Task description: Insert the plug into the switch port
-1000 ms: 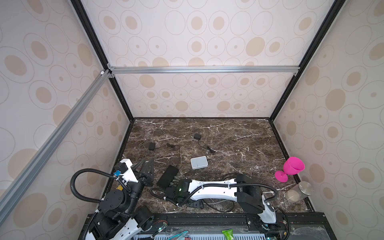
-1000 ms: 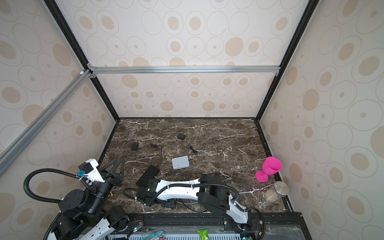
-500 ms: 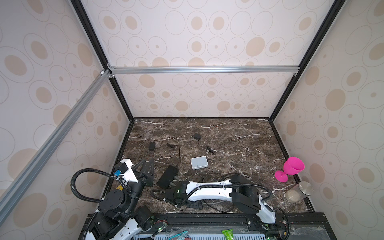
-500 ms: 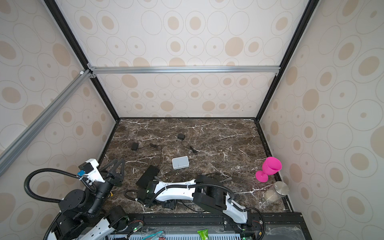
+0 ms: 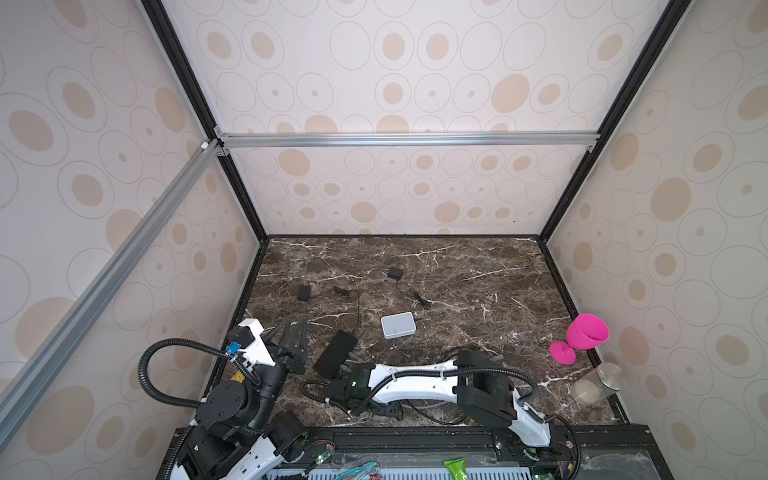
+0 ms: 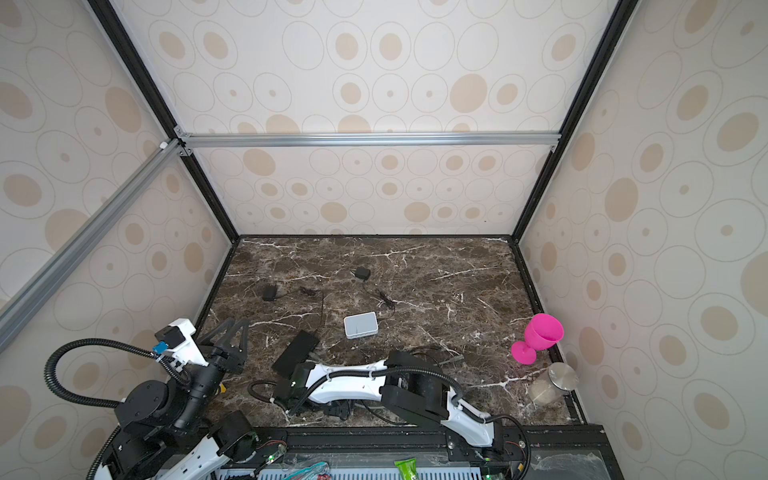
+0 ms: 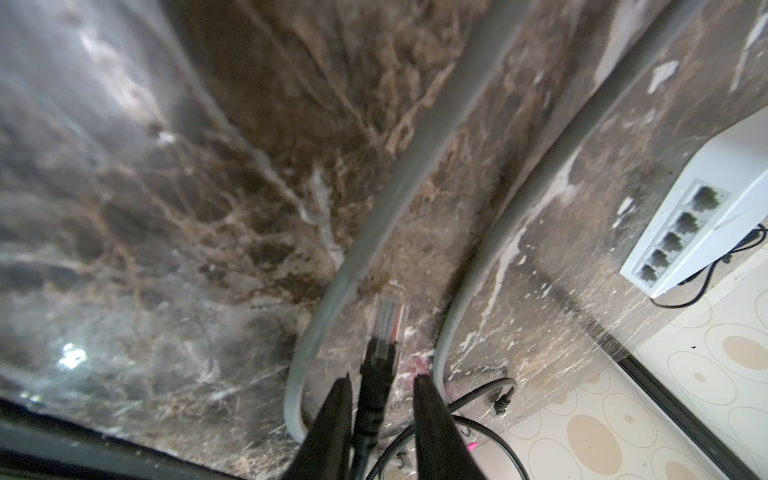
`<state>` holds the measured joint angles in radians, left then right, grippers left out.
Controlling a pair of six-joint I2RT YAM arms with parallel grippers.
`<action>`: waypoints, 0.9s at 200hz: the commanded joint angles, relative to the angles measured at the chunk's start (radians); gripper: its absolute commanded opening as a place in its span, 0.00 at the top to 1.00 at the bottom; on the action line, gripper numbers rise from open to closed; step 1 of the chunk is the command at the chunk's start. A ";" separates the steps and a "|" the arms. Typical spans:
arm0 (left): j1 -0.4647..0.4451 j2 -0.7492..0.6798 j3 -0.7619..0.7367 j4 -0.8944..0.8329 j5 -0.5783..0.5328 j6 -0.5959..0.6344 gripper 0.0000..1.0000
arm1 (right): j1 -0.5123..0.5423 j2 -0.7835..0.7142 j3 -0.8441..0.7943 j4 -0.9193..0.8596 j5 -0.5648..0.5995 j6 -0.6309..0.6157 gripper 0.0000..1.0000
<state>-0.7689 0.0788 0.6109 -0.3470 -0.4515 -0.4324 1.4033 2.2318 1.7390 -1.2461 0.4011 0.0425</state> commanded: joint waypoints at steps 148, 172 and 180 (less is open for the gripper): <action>-0.025 0.029 -0.049 0.090 0.100 0.101 0.42 | -0.413 -0.714 -0.498 0.313 -0.435 -0.101 1.00; -0.021 0.176 -0.083 0.224 0.267 0.134 0.37 | -0.588 -0.862 -0.550 0.311 -0.621 -0.174 1.00; -0.020 0.243 -0.093 0.272 0.295 0.129 0.37 | -0.618 -0.906 -0.562 0.309 -0.667 -0.203 1.00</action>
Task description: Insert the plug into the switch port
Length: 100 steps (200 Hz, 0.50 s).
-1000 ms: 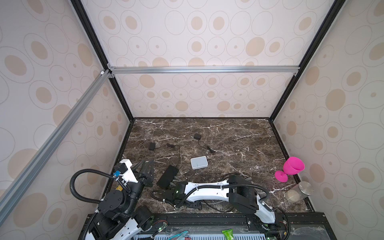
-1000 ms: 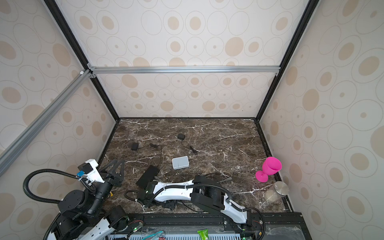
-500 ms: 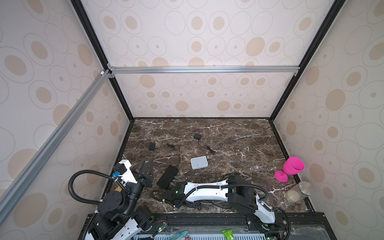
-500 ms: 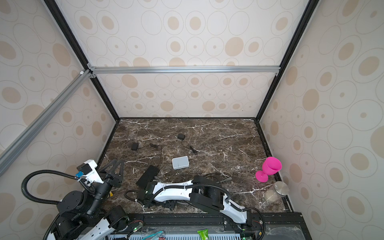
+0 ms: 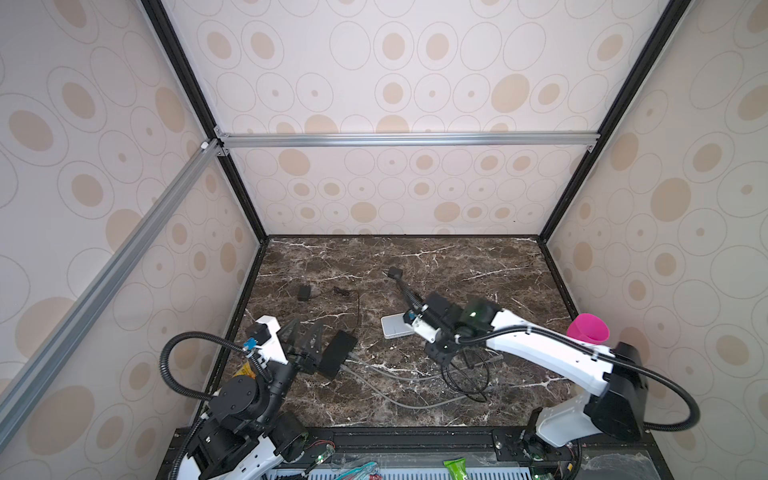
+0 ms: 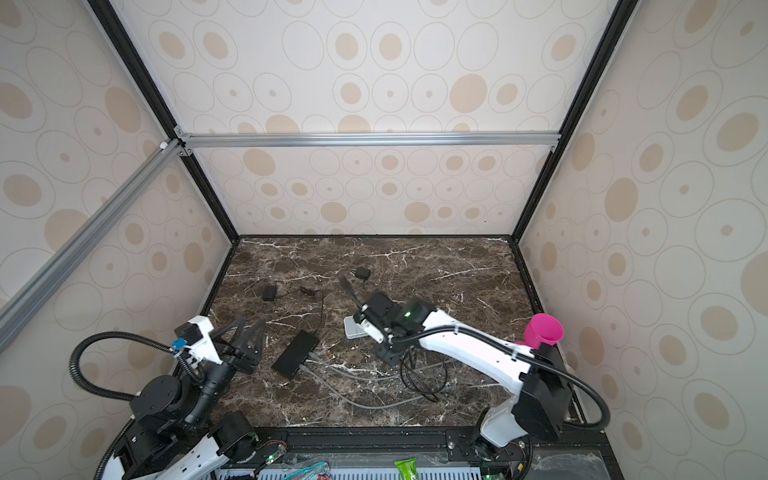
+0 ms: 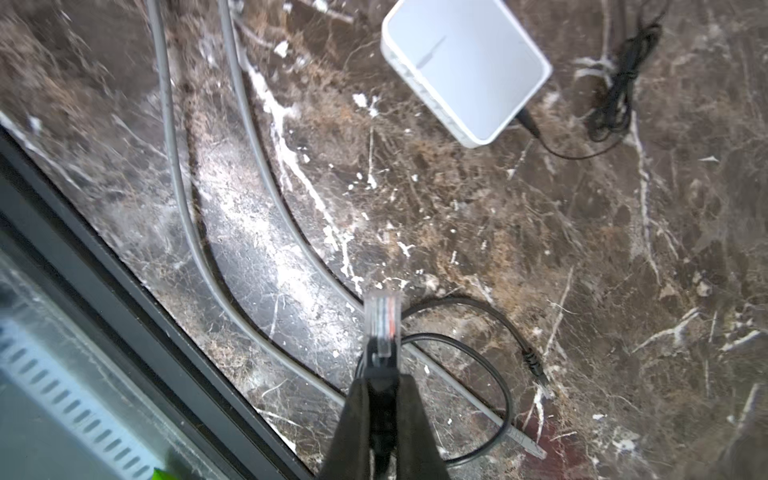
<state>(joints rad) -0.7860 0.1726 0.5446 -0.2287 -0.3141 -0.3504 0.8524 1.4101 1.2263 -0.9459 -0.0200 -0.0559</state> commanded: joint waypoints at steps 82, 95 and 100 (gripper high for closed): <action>-0.007 0.523 -0.399 1.166 0.841 0.236 0.35 | -0.104 -0.298 -0.161 0.035 -0.725 -0.290 1.00; -0.007 0.556 -0.399 1.204 0.935 0.217 0.37 | -0.100 -0.321 -0.178 0.046 -0.765 -0.303 1.00; -0.006 0.570 -0.396 1.216 0.961 0.204 0.38 | -0.099 -0.329 -0.182 0.052 -0.773 -0.303 1.00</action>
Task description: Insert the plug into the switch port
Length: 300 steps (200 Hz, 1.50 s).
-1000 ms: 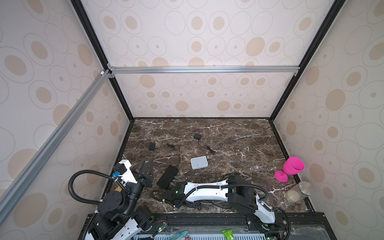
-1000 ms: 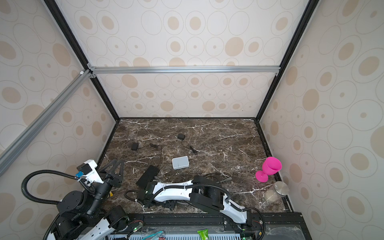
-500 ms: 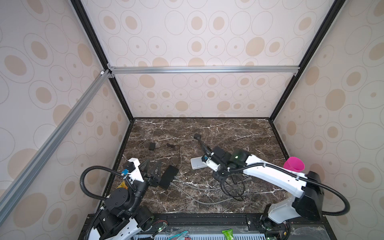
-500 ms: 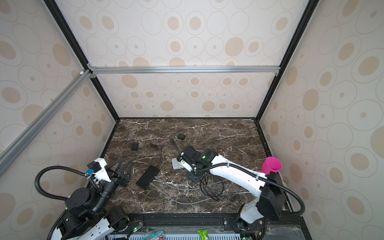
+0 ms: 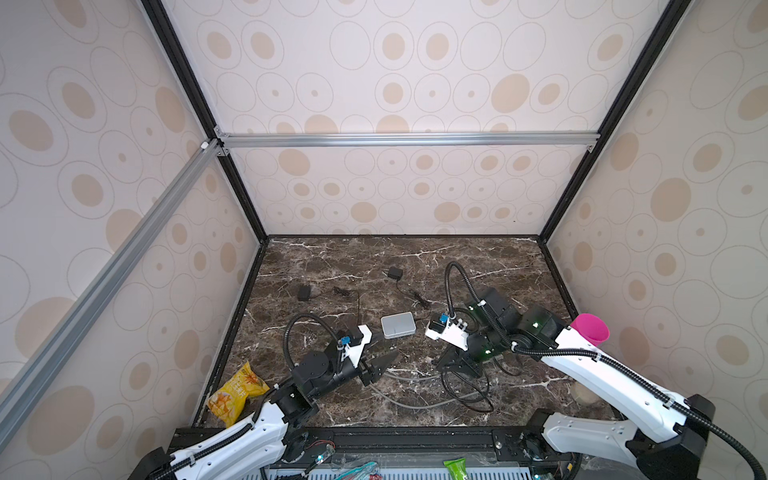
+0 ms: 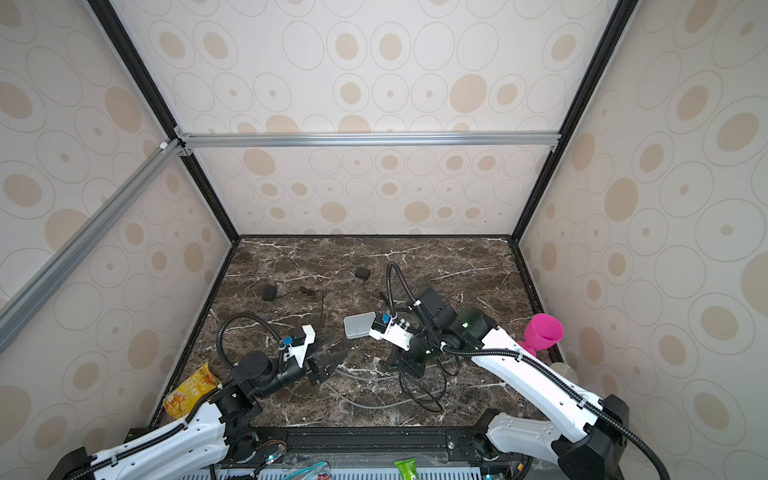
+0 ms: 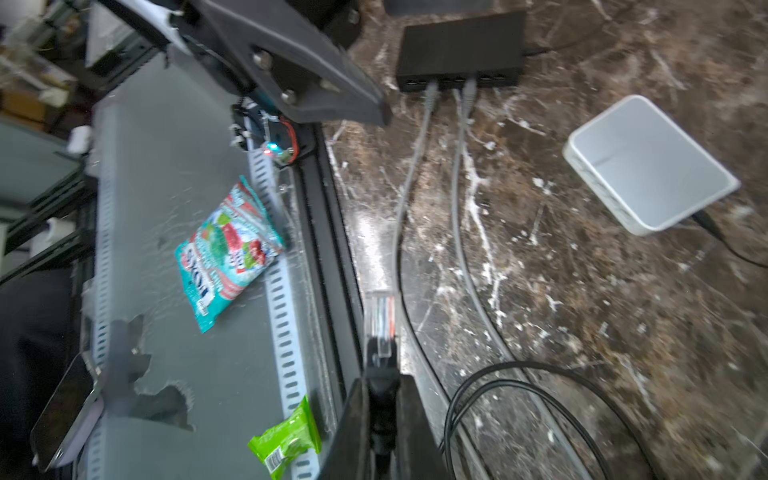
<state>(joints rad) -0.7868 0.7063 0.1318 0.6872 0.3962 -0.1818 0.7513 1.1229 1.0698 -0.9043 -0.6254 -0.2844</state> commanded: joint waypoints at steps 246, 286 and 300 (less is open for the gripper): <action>-0.009 0.274 0.213 0.162 0.487 -0.068 0.83 | 0.163 -0.025 -0.001 0.202 0.104 -0.012 1.00; -0.011 0.276 0.223 0.146 0.501 -0.061 0.92 | 0.163 -0.040 -0.002 0.215 0.137 0.007 1.00; -0.009 0.274 0.224 0.146 0.503 -0.062 0.89 | 0.163 -0.046 -0.004 0.226 0.142 0.015 1.00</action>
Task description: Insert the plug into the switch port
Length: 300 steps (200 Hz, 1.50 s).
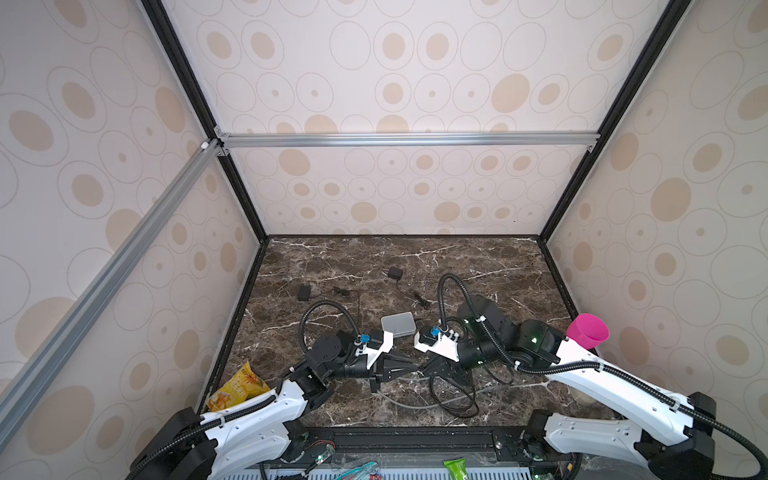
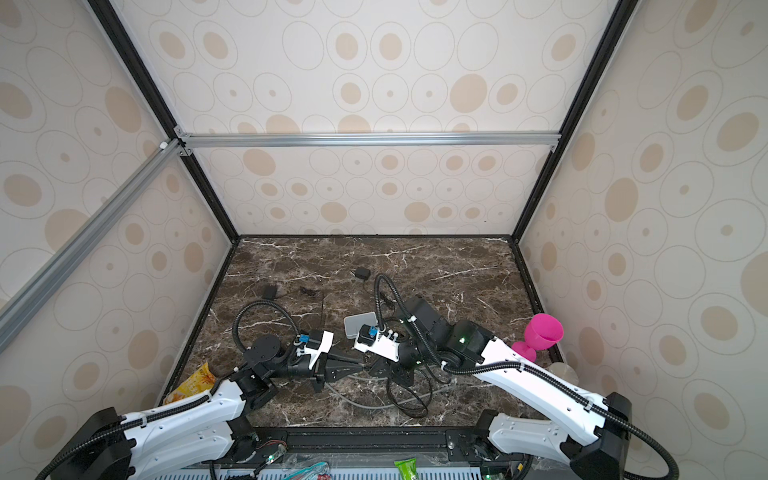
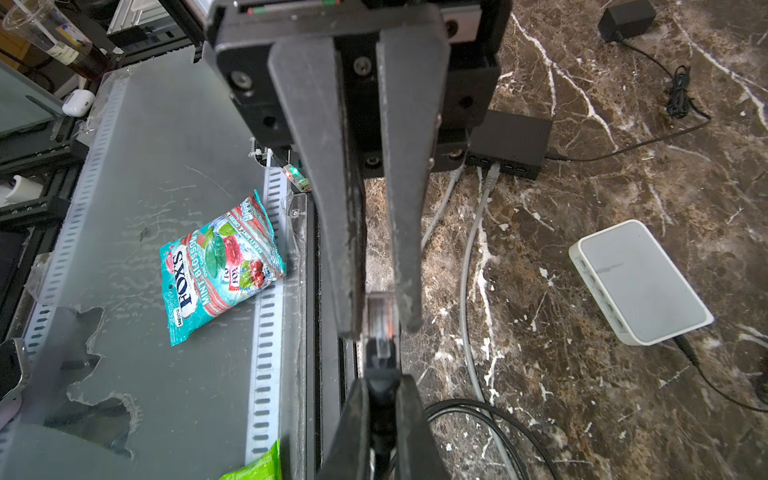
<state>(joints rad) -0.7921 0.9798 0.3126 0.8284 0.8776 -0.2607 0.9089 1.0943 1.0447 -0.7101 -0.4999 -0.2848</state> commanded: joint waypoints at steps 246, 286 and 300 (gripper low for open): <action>-0.004 -0.094 0.083 -0.082 -0.132 0.007 0.93 | 0.005 -0.263 -0.277 0.406 0.070 0.176 0.62; -0.004 -0.082 0.088 -0.062 -0.103 -0.013 0.93 | 0.006 -0.230 -0.268 0.459 0.092 0.188 0.67; -0.004 -0.082 0.088 -0.065 -0.105 -0.012 0.93 | 0.005 -0.217 -0.263 0.466 0.082 0.188 0.73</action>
<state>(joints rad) -0.7925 0.8986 0.3523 0.7383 0.7551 -0.2657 0.9104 0.8577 0.7738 -0.2958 -0.4107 -0.1089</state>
